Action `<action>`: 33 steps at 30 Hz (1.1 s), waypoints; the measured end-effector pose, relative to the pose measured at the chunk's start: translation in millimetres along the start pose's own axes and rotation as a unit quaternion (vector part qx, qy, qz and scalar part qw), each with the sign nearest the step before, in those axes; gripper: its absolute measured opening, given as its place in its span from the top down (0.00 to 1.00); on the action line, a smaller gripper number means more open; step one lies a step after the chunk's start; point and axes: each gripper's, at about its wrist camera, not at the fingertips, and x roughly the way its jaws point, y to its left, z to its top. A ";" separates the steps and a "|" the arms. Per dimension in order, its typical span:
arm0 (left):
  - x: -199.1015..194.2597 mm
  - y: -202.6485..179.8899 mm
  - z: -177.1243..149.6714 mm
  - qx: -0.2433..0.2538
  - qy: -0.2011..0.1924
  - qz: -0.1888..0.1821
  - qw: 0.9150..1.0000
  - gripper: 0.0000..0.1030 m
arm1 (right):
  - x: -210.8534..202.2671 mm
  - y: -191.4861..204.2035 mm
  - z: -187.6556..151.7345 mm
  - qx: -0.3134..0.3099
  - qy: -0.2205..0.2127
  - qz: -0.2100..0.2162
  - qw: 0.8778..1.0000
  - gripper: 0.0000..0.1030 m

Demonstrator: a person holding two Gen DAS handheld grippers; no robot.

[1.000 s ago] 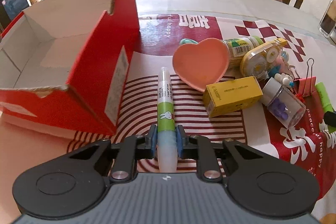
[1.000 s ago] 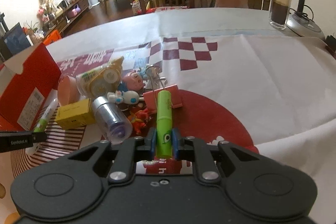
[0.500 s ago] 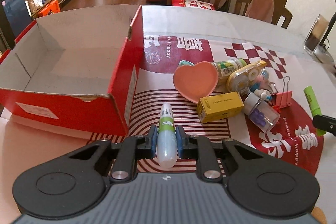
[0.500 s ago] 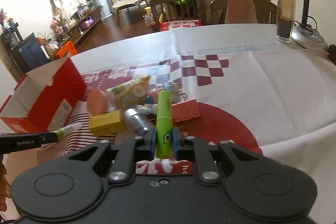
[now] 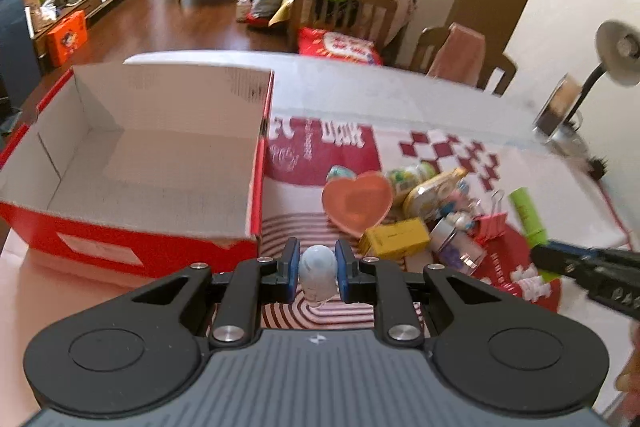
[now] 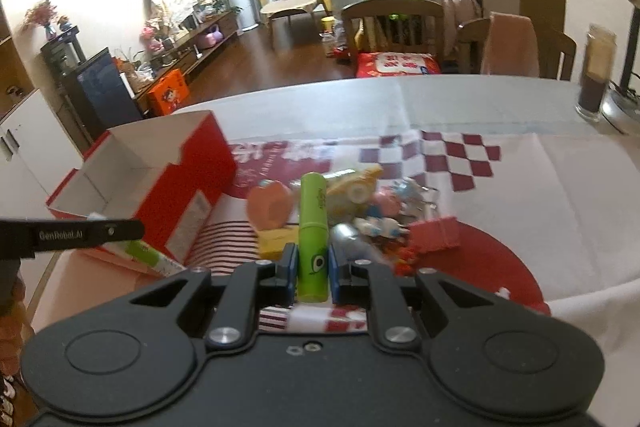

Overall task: Organize rigid objects
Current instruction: 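Carry the marker with the left tool into the red box while the right tool carries the highlighter there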

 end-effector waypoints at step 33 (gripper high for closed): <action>1.8 179.9 93.3 0.005 -0.029 0.000 1.000 0.82 | 140.9 212.0 50.5 -0.091 0.062 0.000 0.994 0.85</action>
